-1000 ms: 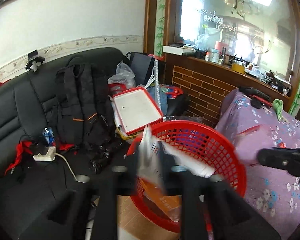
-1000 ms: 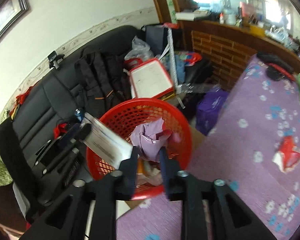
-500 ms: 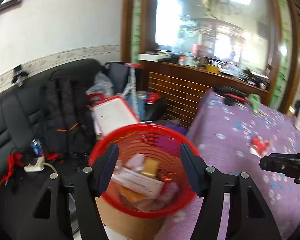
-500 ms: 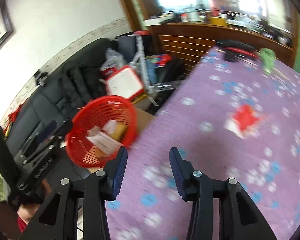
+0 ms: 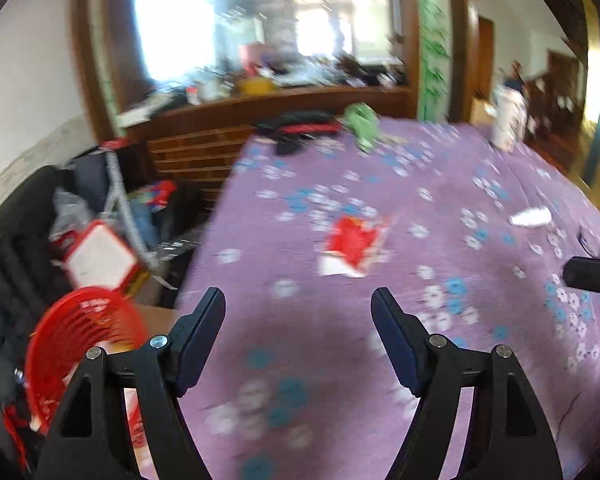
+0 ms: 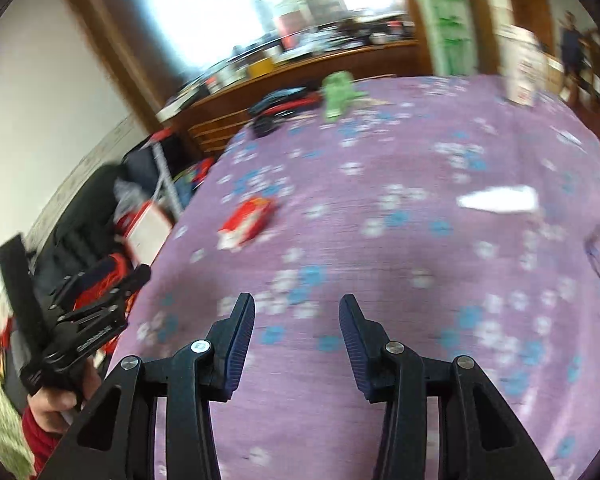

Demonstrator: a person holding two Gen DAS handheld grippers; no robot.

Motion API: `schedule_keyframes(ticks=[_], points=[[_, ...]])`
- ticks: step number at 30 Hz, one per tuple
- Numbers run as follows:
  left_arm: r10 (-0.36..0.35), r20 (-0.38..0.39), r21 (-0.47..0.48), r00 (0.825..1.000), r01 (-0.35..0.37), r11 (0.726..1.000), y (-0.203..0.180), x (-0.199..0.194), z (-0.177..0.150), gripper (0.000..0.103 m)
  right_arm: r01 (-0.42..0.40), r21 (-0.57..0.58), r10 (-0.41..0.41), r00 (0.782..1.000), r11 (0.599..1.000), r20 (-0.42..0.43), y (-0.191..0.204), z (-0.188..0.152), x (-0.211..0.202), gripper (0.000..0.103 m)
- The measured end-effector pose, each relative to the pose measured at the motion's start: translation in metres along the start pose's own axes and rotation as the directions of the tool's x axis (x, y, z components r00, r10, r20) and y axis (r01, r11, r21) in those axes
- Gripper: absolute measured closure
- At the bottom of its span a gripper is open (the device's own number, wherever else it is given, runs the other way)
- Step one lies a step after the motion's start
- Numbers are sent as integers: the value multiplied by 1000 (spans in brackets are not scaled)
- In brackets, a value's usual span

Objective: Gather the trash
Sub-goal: 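Move both tools back over the table toward the red cigarette pack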

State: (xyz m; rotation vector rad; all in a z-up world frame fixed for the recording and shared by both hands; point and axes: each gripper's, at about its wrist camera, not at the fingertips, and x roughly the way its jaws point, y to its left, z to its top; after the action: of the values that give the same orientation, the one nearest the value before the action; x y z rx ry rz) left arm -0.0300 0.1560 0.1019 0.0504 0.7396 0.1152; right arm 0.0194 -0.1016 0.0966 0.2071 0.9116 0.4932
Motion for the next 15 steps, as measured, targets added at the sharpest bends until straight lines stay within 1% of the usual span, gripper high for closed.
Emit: schedule_keyframes(ticks=[1,2,5,6,7,8,11,13,14,15], points=[[-29,-16,15,999,29,999,-11,11,7,29,7,19,-7,1000,1000,7,-11,1,-4,56],[-34,-29,30,999,35,999,-22,23,12,29,20,46,-20,1000,999,16,-26,2,-9,56],[1,-67,86,998,5,996,-50,55,21,29,40,109,-43,999,993,32,-60,5,-21,56],[19,-70,101,997,-12,995,-56,65,24,33,46,128,-51,998,991,37,-72,6,-25,56],[43,-76,123,996,-33,992,-63,76,25,41,54,141,-60,997,989,41,-80,7,-28,56],[62,-87,144,994,-49,988,-69,87,27,45,68,159,-76,996,985,48,-91,9,-33,56],[79,-124,162,989,-58,985,-77,114,32,59,94,195,-107,993,976,59,-112,18,-39,56],[102,-143,170,984,-77,982,-80,130,33,78,123,208,-138,989,970,57,-126,27,-38,56],[104,-147,169,984,-79,982,-80,135,33,82,137,214,-151,987,967,50,-135,34,-35,56],[103,-152,164,983,-78,983,-80,140,34,89,146,217,-159,986,965,46,-140,39,-32,56]])
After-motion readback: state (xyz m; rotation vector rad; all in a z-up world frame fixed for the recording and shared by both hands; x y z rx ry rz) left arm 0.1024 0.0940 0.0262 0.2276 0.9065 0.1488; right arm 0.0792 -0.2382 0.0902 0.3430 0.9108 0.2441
